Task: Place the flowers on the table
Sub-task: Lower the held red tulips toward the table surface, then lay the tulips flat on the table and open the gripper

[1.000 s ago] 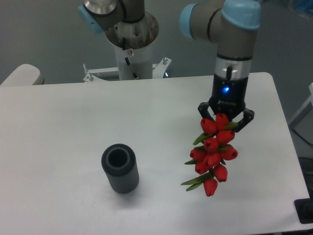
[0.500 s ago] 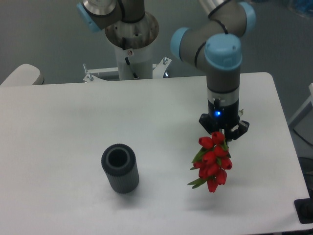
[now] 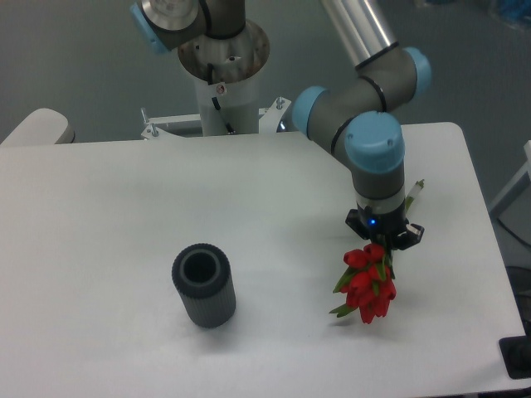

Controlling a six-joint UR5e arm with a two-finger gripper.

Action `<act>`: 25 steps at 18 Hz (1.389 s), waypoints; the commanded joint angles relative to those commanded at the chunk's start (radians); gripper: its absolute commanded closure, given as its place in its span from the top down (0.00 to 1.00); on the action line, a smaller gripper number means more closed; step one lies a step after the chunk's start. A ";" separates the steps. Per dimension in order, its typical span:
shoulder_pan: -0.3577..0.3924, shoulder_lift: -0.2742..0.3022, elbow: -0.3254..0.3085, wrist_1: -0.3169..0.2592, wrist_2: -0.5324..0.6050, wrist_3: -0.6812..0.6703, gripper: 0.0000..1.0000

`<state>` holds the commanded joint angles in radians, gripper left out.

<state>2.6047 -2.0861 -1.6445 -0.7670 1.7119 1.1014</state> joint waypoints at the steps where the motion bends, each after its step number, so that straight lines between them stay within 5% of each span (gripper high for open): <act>1: -0.008 -0.009 0.006 0.000 0.000 0.000 0.24; 3: -0.011 -0.012 0.011 0.000 -0.006 0.000 0.28; 4: -0.012 -0.012 0.012 0.000 -0.008 0.000 0.40; 6: -0.018 -0.012 0.023 0.002 -0.009 0.000 0.73; 7: -0.020 -0.011 0.031 0.002 -0.011 0.000 0.98; 25: -0.055 0.029 0.238 -0.021 -0.261 0.114 1.00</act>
<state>2.5495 -2.0570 -1.4068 -0.7885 1.4514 1.2149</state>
